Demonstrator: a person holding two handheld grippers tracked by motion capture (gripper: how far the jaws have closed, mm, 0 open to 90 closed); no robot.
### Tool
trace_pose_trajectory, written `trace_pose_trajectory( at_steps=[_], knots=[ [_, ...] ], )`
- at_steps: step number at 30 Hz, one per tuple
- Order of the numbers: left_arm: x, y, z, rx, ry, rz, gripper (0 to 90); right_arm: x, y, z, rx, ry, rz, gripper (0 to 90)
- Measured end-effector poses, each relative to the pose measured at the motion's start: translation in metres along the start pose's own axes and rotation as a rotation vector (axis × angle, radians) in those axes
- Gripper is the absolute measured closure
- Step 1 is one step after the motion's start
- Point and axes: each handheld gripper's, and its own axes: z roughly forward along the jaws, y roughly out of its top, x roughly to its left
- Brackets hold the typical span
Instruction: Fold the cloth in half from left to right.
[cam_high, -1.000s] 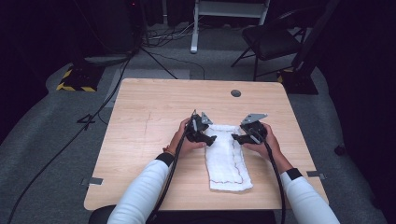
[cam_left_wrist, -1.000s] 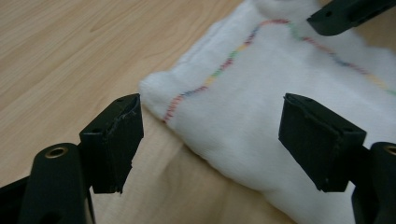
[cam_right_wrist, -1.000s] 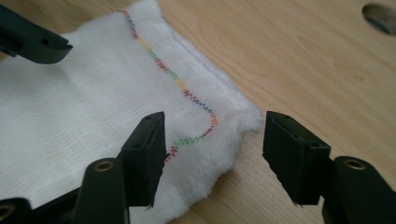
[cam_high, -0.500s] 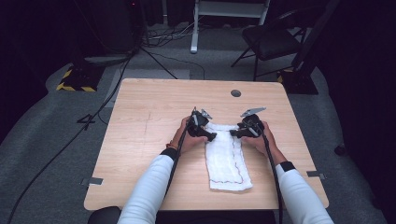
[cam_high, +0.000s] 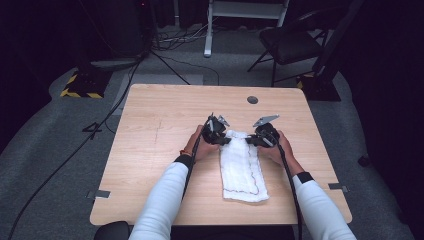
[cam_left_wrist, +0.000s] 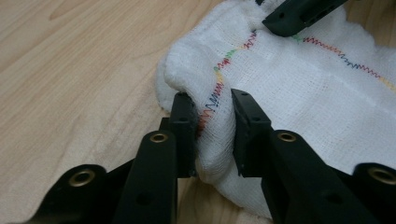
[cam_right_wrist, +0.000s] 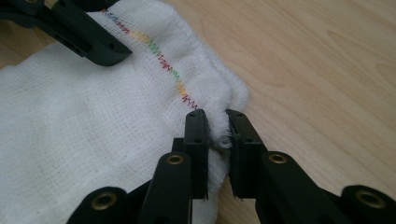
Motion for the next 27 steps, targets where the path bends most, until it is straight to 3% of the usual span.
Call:
trace_pose_trajectory(
  at_steps=[10,18,27],
  knots=[
    [0.009,0.017,-0.022,-0.054,0.083,0.029,76.3,0.004,0.021,-0.016,-0.11,-0.116,-0.045,81.5],
    [0.01,0.035,-0.043,-0.091,0.136,0.073,76.6,0.004,0.034,-0.034,-0.183,-0.146,-0.06,81.7],
    [0.002,0.041,-0.055,-0.112,0.119,0.112,76.8,0.003,0.037,-0.05,-0.227,-0.155,-0.079,81.9]
  ],
)
